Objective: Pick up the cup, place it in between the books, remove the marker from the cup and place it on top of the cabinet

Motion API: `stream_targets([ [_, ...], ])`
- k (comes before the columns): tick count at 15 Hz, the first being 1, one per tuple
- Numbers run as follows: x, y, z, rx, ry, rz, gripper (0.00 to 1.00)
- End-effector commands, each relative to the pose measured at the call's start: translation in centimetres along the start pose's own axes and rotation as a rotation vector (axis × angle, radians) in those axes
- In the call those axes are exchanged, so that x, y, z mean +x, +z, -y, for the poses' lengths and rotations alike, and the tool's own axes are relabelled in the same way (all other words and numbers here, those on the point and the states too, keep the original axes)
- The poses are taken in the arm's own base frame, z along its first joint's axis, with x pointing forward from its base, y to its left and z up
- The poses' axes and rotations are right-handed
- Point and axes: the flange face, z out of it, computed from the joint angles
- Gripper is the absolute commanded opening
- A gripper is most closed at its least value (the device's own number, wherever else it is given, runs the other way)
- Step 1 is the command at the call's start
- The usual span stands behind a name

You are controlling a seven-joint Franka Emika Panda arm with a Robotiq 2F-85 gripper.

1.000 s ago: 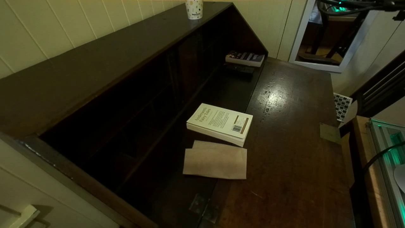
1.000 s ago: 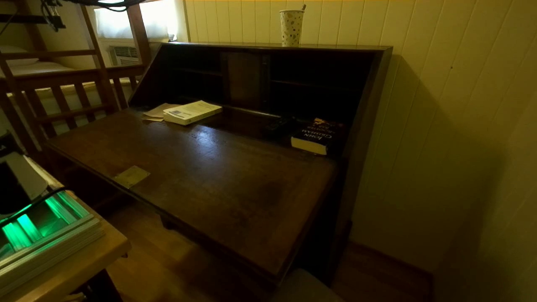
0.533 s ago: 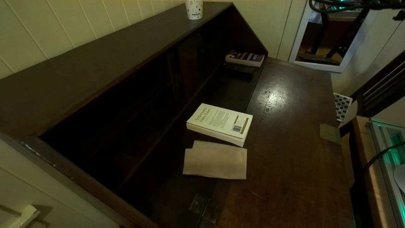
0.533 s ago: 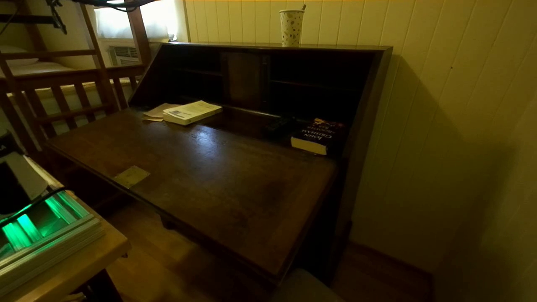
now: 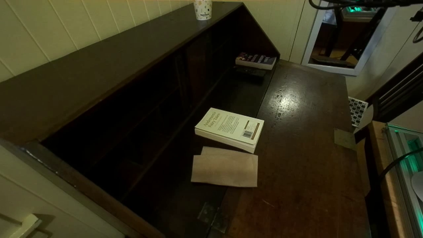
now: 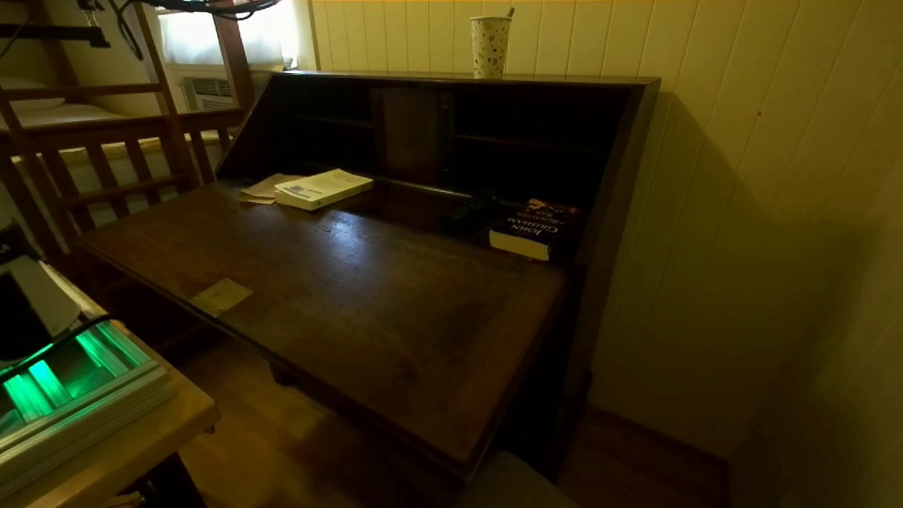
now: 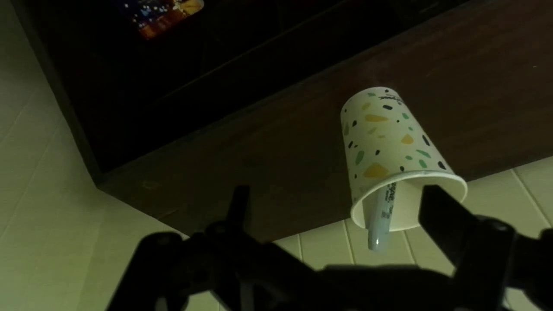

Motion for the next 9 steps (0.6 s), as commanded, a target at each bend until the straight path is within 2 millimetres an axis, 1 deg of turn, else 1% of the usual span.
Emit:
stream_targets([
  [1,2.0,1.2,0.1,0.005,-0.018,0.022,1.00],
  [6,3.3,2.9,0.9,0.000,-0.009,0.016,1.00],
  [9,3.9,3.4,1.3,0.002,-0.010,0.008,1.00],
])
